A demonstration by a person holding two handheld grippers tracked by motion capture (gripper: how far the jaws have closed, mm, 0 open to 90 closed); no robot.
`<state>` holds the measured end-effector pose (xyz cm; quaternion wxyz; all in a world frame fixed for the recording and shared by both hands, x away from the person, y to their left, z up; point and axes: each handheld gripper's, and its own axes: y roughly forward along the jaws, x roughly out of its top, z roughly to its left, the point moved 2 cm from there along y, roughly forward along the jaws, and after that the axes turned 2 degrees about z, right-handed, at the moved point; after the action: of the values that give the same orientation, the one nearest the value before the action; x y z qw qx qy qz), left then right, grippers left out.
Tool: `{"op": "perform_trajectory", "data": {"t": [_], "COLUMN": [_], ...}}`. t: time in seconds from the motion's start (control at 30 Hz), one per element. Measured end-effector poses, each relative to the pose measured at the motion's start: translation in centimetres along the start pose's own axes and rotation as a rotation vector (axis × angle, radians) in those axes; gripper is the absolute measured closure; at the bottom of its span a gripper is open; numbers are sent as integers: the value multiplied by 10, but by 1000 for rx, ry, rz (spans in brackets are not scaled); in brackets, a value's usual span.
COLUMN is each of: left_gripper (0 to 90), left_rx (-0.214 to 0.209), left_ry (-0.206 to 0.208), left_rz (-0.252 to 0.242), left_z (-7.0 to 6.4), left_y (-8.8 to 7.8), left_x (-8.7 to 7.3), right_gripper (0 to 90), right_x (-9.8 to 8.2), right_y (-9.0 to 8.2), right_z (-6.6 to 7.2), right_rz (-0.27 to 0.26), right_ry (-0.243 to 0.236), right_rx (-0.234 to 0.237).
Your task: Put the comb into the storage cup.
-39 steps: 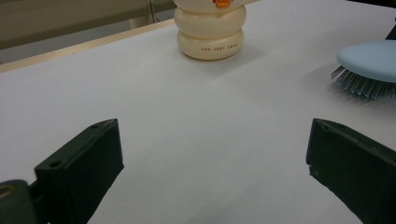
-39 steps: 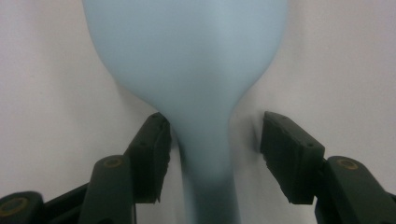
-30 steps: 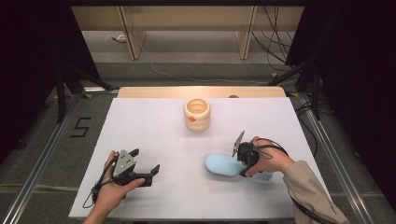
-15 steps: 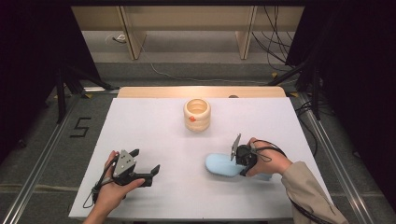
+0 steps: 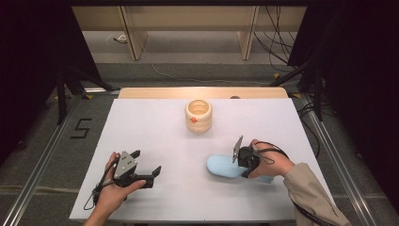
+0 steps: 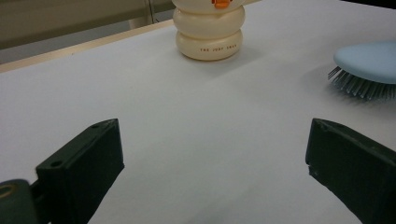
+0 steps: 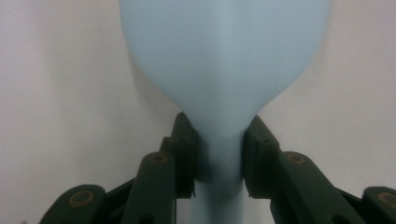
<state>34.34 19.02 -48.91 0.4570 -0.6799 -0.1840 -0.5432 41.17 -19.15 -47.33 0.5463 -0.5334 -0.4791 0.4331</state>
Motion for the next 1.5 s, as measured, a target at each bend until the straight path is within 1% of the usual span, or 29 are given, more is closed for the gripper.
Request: {"op": "perform_trajectory", "data": {"t": [0.03,0.07,0.13,0.2,0.27,0.37,0.43,0.47,0.6,0.67,0.73,0.83,1.03,1.07,1.13,1.2,1.23,1.3,1.4,1.5], "left_gripper": [37,37,38,38,40,41,42,42,43,43,44,44,45,45,47,47,47,47,47,47], "left_rx": [-1,-1,3,3,5,4,4,4,2,3,3,1,1,1,0,-1,-1,0,1,-1], "left_ry": [0,0,2,-5,-4,-4,-5,-7,-4,-5,-5,-8,-10,-9,-8,-8,-7,-10,-12,-11], "left_rz": [1,1,2,0,1,2,2,1,2,2,3,3,2,3,4,4,4,3,2,3], "left_z": [0,0,0,1,1,1,1,1,0,0,0,0,0,0,0,0,0,0,0,0], "left_y": [0,0,0,-1,-1,-1,0,0,0,0,0,0,0,0,0,0,0,0,0,0], "left_x": [0,0,0,0,0,0,0,0,0,0,-1,0,0,-1,-1,-1,-1,-1,-1,-1], "right_gripper": [699,699,699,700,700,700,701,701,701,702,702,702,702,702,702,703,703,703,703,703], "right_x": [0,0,0,0,0,0,-1,-2,-3,-3,-5,-7,-9,-9,-10,-10,-10,-10,-11,-12], "right_y": [0,0,0,-1,-1,-1,-1,0,-1,-1,-1,-1,-1,-1,-1,-1,-1,-2,-1,-2], "right_z": [-1,0,0,0,0,0,-1,-2,-2,-2,-4,-4,-6,-5,-6,-5,-6,-5,-7,-7], "right_rz": [0,0,1,4,5,5,-2,-18,-15,-18,-38,-49,-67,-69,-65,-66,-74,-70,-88,-96], "right_ry": [-5,5,9,21,17,23,28,27,25,41,36,58,57,71,60,72,61,86,68,77], "right_rx": [1,4,7,11,11,14,24,27,30,40,43,58,58,64,69,72,69,79,79,78]}}
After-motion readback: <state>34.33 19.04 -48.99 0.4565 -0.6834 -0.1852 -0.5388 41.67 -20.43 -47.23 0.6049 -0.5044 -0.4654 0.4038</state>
